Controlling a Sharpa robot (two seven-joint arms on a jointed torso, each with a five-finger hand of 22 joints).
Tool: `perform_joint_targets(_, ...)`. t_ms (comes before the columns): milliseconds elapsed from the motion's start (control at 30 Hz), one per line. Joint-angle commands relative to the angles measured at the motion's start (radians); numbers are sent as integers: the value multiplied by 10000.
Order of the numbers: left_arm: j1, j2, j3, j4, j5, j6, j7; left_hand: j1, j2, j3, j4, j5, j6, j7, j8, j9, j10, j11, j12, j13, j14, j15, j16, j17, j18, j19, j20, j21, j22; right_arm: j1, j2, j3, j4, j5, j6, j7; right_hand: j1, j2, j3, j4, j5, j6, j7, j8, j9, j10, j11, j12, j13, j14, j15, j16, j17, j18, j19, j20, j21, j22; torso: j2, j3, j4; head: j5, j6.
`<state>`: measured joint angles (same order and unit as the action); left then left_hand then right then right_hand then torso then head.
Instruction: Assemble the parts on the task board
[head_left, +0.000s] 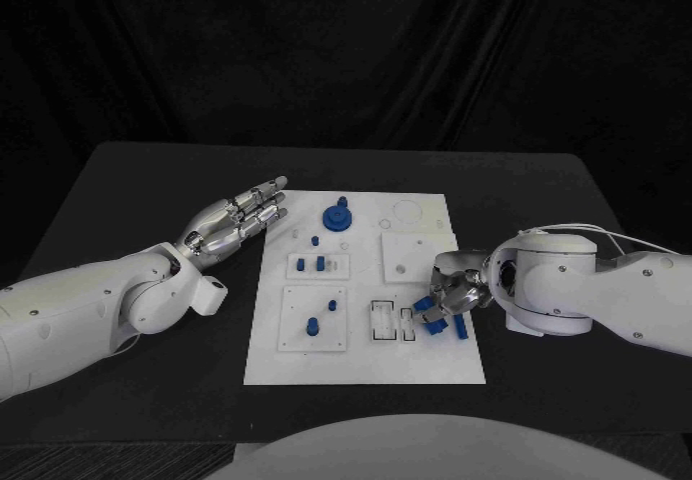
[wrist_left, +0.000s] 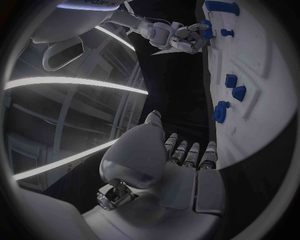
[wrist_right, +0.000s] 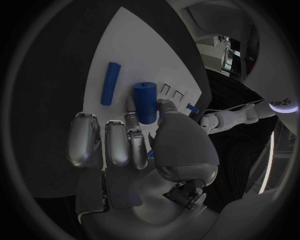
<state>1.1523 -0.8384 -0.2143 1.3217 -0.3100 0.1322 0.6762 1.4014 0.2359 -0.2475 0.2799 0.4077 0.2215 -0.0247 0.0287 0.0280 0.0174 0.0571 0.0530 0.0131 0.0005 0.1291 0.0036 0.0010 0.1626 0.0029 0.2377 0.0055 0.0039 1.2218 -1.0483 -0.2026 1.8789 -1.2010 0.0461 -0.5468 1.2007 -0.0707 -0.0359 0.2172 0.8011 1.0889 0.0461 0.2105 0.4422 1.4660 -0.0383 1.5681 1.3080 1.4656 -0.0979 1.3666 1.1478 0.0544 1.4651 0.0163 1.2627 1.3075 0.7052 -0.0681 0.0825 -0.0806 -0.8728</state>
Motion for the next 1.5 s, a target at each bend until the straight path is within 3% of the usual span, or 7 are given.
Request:
perform_joint_targets(33, -13, 12, 9, 14, -4, 231, 1973, 44, 34, 49, 17, 37, -14, 90, -12, 3, 4, 78, -17, -2, -5, 92, -36, -10, 144, -14, 87, -36, 19, -57, -65, -55, 50, 1565, -204, 25, 226, 174, 2261, -1866, 1364, -152, -4, 80, 117, 1048, 26, 27, 2628, 389, -16, -87, -77, 117, 68, -58, -60, 1752, -7, -3, -2, 13, 2)
perform_joint_targets(233, -15, 15, 9, 7, -4, 261, 1957, 37, 51, 54, 25, 46, -26, 95, -14, 1, 4, 93, -20, -3, -5, 121, -36, -10, 146, -12, 116, -32, 27, 10, -230, -53, 195, 2513, -311, 33, -62, 47, 2719, -2032, 1520, -213, 18, 136, 228, 1048, 43, 27, 2628, 378, -1, -110, -145, 128, 52, -43, -112, 1737, -5, -7, -1, 23, 2)
perform_joint_targets(533, -18, 26, 9, -3, -4, 303, 1919, 33, 66, 59, 29, 58, -40, 96, -16, -1, 5, 109, -19, -3, -5, 159, -36, -10, 147, -10, 146, -31, 30, 511, -271, -53, 251, 4445, -472, 35, -279, 97, 3022, -2129, 1537, -311, 33, 188, 309, 1048, 54, 27, 2628, 381, 6, -104, -156, 140, 38, -38, -164, 1723, -10, -15, 1, -20, 2)
perform_joint_targets(700, -18, 39, 9, 4, -4, 303, 1901, 30, 76, 62, 28, 64, -43, 93, -16, -1, 7, 124, -16, -2, -5, 199, -36, -10, 146, -7, 173, -28, 39, 605, -64, -54, 171, 4430, -534, -54, -828, 179, 3129, -1999, 1128, -521, 70, 239, 394, 1048, 96, 27, 2628, 365, 45, -147, -268, 170, -16, -5, -322, 1677, -1, -10, 7, -14, 2)
perform_joint_targets(900, -19, 18, 9, 14, -4, 287, 1878, 31, 75, 63, 22, 74, -38, 92, -14, 1, 15, 159, -2, 2, -5, 246, -36, -10, 146, 0, 213, -20, 59, 576, 155, -56, 69, 3871, -701, -106, -1138, 205, 3154, -1967, 417, -743, 98, 274, 431, 1048, 125, 27, 2628, 340, 68, -213, -396, 194, -62, 21, -443, 1640, 4, -3, -3, 25, 2)
perform_joint_targets(1067, -19, 21, 9, 18, -4, 382, 1833, 34, 90, 71, 18, 84, -56, 91, -16, -1, 13, 183, -10, -1, -5, 286, -36, -10, 145, 6, 244, -14, 74, 437, 353, -57, -5, 3392, -862, -99, -1639, 301, 3105, -1660, 248, -877, 128, 279, 402, 1048, 157, 27, 2628, 358, 95, -181, -366, 202, -70, 43, -486, 1630, 9, -1, -2, 52, 2)
perform_joint_targets(1500, -19, 38, 9, 11, -4, 529, 1694, 74, 129, 112, -22, 132, -87, 105, -19, -4, 12, 221, -13, -1, -5, 388, -36, -10, 139, 24, 324, 2, 111, 94, 803, -57, -207, 2483, -1040, -10, -1786, 317, 3100, -1599, -273, -1020, 147, 290, 370, 1048, 175, 27, 2628, 342, 108, -215, -458, 219, -91, 56, -573, 1607, 0, -2, -1, 87, 2)
